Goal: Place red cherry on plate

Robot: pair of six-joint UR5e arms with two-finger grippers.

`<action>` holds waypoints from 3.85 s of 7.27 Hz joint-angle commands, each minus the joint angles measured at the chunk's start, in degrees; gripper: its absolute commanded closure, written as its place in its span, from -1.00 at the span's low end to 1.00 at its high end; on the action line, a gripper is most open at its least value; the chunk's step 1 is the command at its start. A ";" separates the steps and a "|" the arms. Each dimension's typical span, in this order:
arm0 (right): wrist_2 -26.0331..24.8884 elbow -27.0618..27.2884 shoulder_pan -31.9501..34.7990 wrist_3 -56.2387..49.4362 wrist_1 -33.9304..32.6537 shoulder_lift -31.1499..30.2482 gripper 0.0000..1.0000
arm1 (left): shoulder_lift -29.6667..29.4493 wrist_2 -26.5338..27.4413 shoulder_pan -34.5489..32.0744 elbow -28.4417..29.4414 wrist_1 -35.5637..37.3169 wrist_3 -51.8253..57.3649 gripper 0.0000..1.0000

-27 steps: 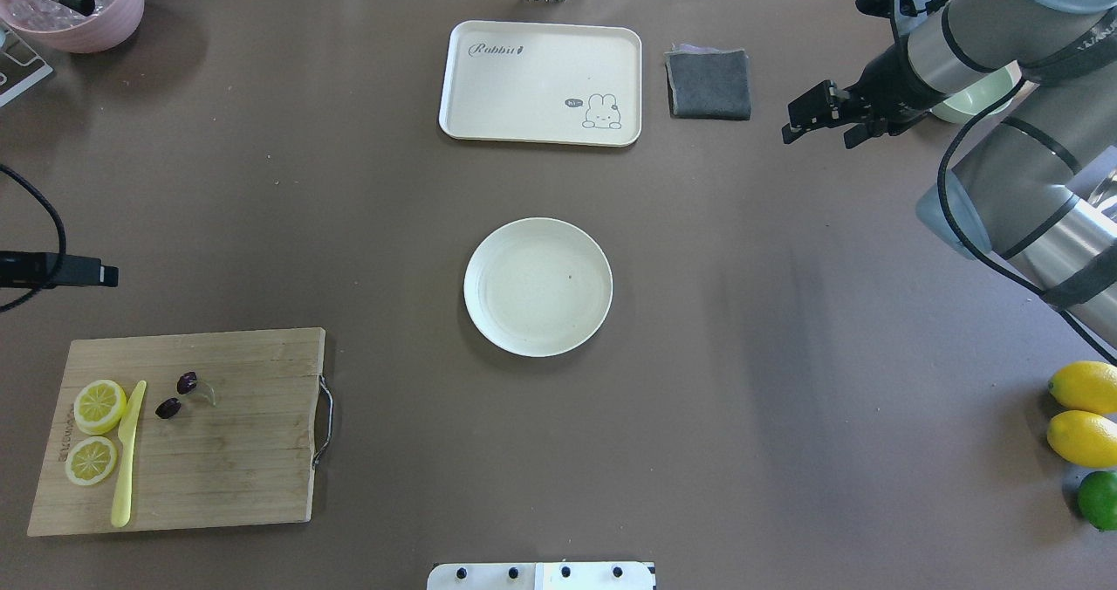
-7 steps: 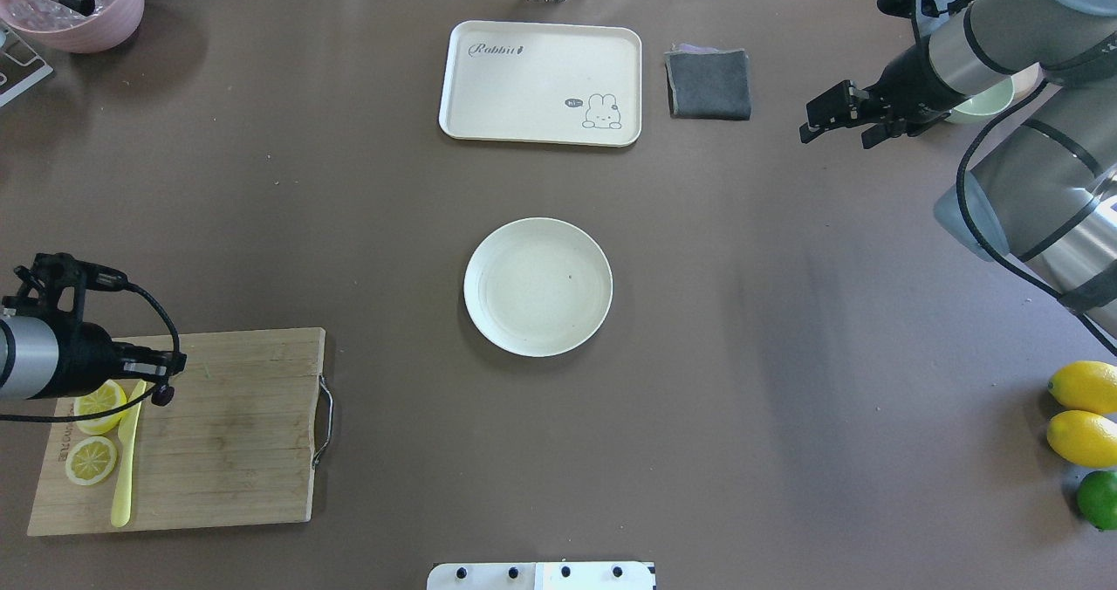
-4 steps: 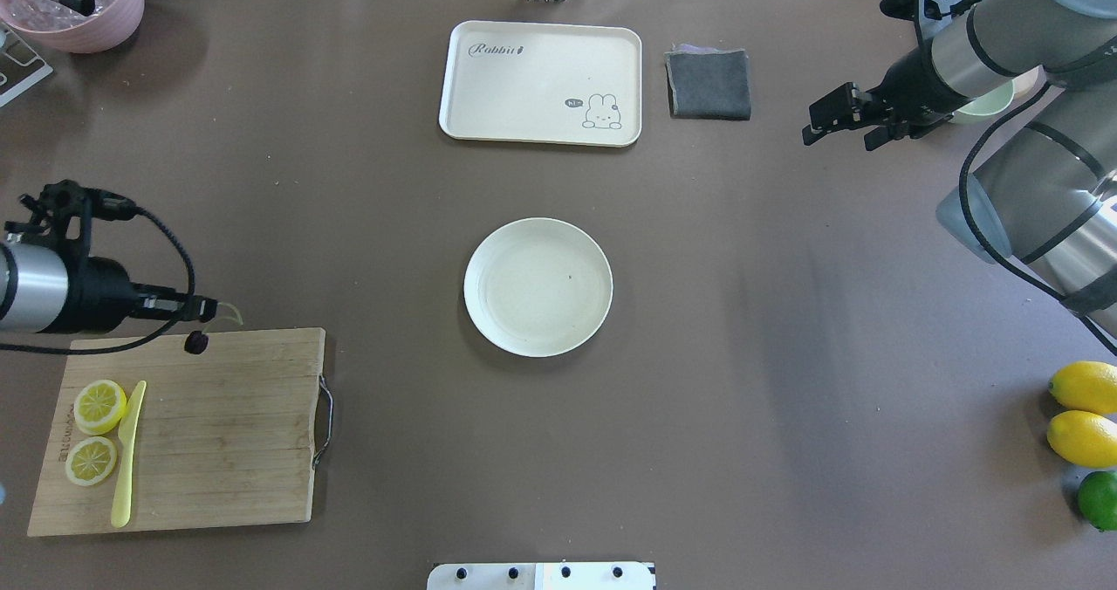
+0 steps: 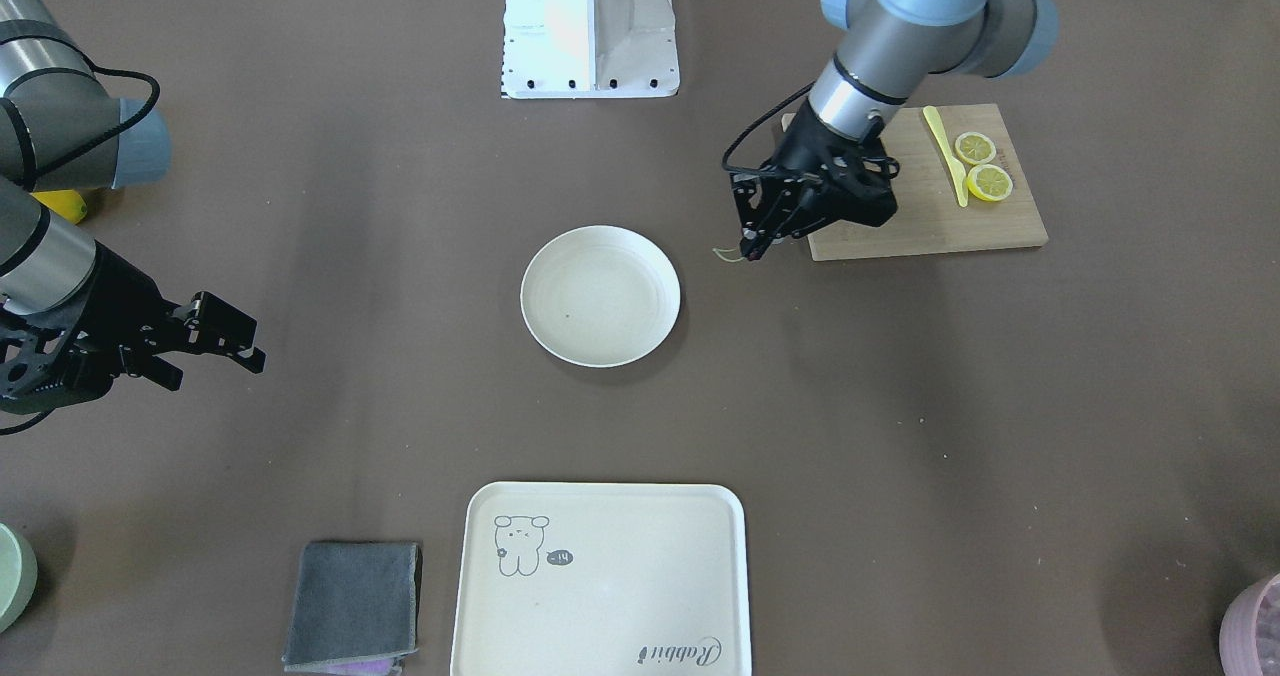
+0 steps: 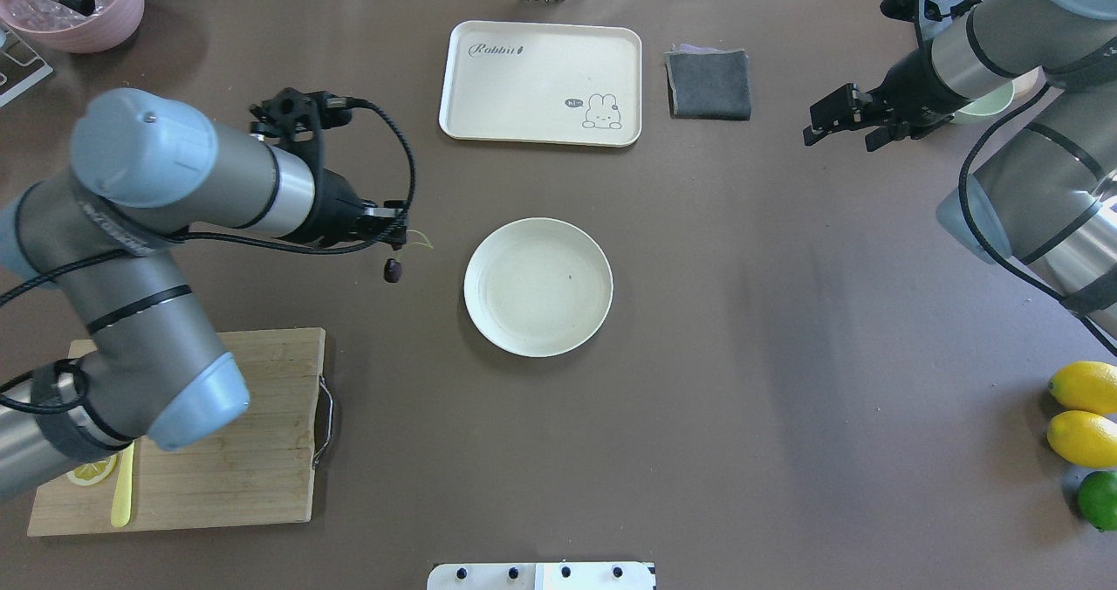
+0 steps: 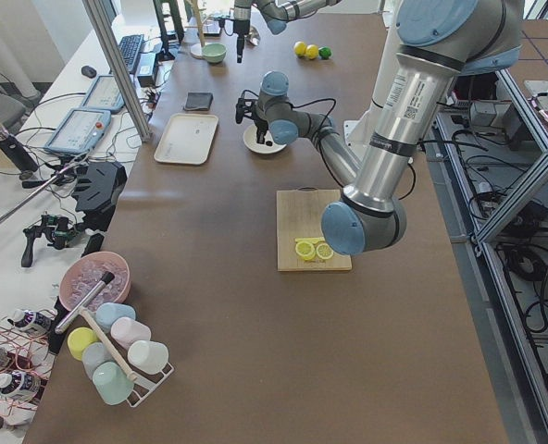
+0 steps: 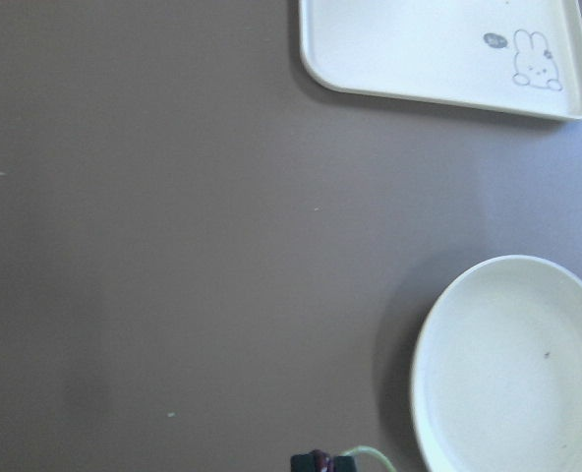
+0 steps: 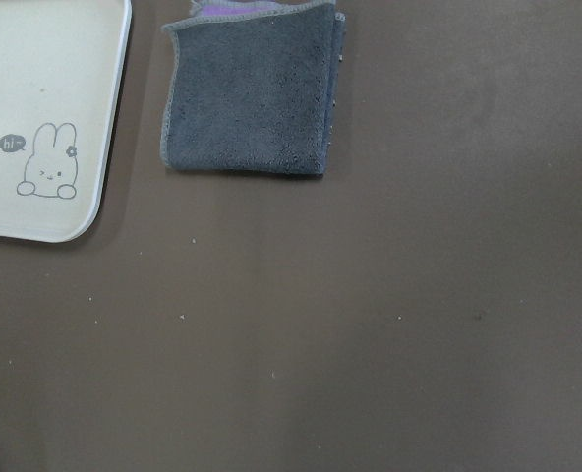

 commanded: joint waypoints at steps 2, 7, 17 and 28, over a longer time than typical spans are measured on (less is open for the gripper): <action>-0.12 0.04 -0.04 0.00 0.00 0.07 -0.99 | -6.29 7.04 5.57 12.82 -17.23 -5.62 1.00; -0.03 0.91 -0.04 0.44 0.00 0.24 -0.99 | -7.17 10.64 6.62 17.35 -26.28 -10.63 -0.95; 2.69 1.27 12.59 -23.65 -8.67 -8.97 -0.99 | 15.11 -12.44 -28.12 14.71 -23.56 37.39 -0.96; -2.93 1.62 26.86 -49.22 -28.92 -15.67 -0.99 | 26.58 -27.41 -55.25 11.52 4.92 59.67 -0.96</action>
